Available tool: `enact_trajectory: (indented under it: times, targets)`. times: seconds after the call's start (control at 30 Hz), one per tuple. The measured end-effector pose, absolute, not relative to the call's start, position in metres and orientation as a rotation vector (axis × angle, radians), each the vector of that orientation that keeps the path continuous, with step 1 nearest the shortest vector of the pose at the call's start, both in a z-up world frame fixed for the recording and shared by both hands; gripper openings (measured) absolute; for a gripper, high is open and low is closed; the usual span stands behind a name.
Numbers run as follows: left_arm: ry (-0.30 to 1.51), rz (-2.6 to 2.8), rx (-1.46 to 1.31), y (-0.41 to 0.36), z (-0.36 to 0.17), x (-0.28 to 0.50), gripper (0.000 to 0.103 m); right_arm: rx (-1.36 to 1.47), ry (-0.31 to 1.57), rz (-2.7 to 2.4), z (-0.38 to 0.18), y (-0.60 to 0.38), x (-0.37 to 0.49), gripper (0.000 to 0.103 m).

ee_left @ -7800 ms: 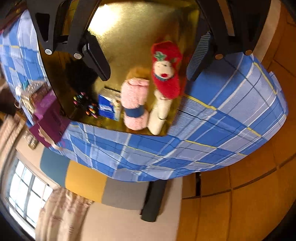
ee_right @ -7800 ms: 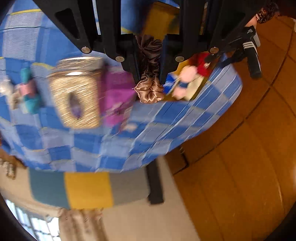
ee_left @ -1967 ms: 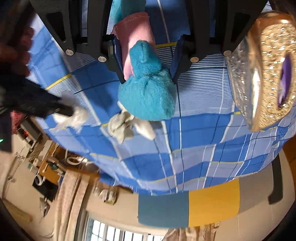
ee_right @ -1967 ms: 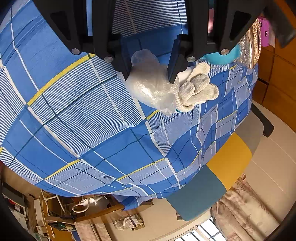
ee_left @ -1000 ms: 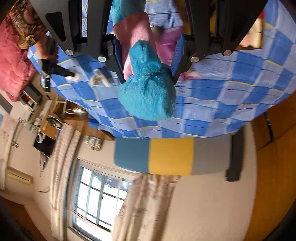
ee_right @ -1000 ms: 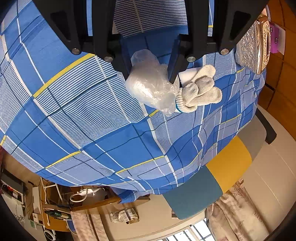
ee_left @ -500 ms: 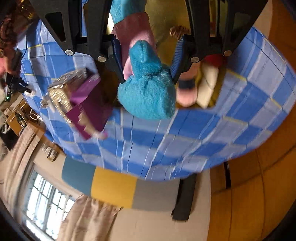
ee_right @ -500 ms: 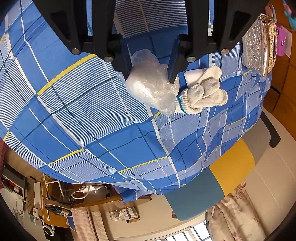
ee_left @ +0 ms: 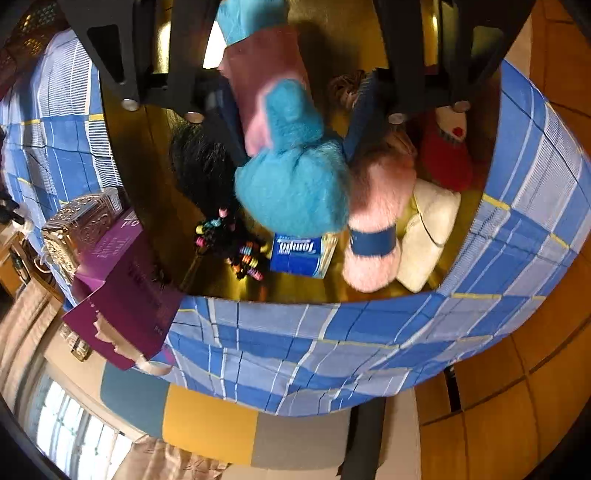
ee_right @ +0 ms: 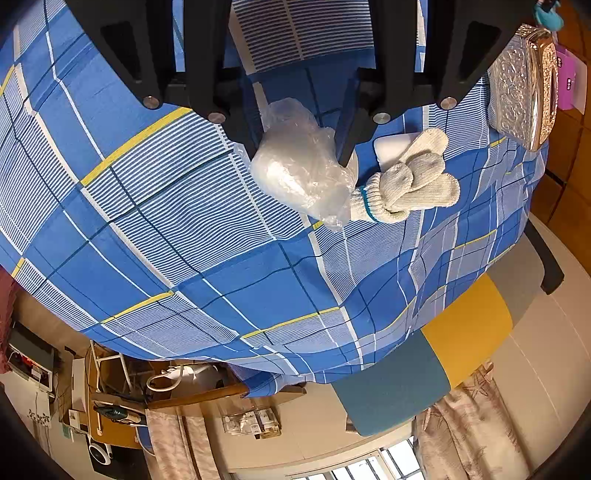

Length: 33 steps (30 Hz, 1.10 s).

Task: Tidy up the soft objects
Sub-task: 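Carry the teal plush into the gold tray and open the left gripper, then lift the clear plastic bag with the right gripper toward the tray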

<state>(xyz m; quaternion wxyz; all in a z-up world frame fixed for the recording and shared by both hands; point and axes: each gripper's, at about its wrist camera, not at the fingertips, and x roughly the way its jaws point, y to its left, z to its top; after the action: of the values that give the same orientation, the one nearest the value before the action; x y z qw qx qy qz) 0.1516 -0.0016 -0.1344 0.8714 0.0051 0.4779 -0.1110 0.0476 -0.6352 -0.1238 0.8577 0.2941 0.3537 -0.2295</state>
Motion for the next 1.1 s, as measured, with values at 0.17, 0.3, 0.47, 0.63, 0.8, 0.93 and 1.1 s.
enact_trajectory:
  times: [0.17,0.3,0.47,0.63,0.8,0.93,1.1]
  targets:
    - [0.979,-0.214,-0.056,0.008,-0.127,0.147,0.078,0.61,0.741,-0.486,-0.123,-0.635,0.048,0.037]
    - [0.936,-0.191,-0.066,0.014,-0.117,0.139,0.078,0.61,0.727,-0.494,-0.121,-0.636,0.047,0.037]
    - [0.878,-0.179,-0.044,0.017,-0.107,0.127,0.079,0.596,0.649,-0.51,-0.108,-0.636,0.038,0.037]
    - [0.859,-0.197,-0.023,0.014,-0.105,0.12,0.081,0.556,0.611,-0.511,-0.089,-0.632,0.037,0.037]
    - [0.844,-0.227,-0.056,0.011,-0.106,0.119,0.081,0.557,0.571,-0.455,-0.055,-0.619,0.033,0.037]
    - [0.836,-0.253,-0.065,0.009,-0.106,0.117,0.081,0.484,0.538,-0.394,-0.02,-0.588,0.028,0.037]
    - [0.806,-0.265,-0.085,0.016,-0.102,0.114,0.081,0.401,0.509,-0.297,0.016,-0.534,0.022,0.037]
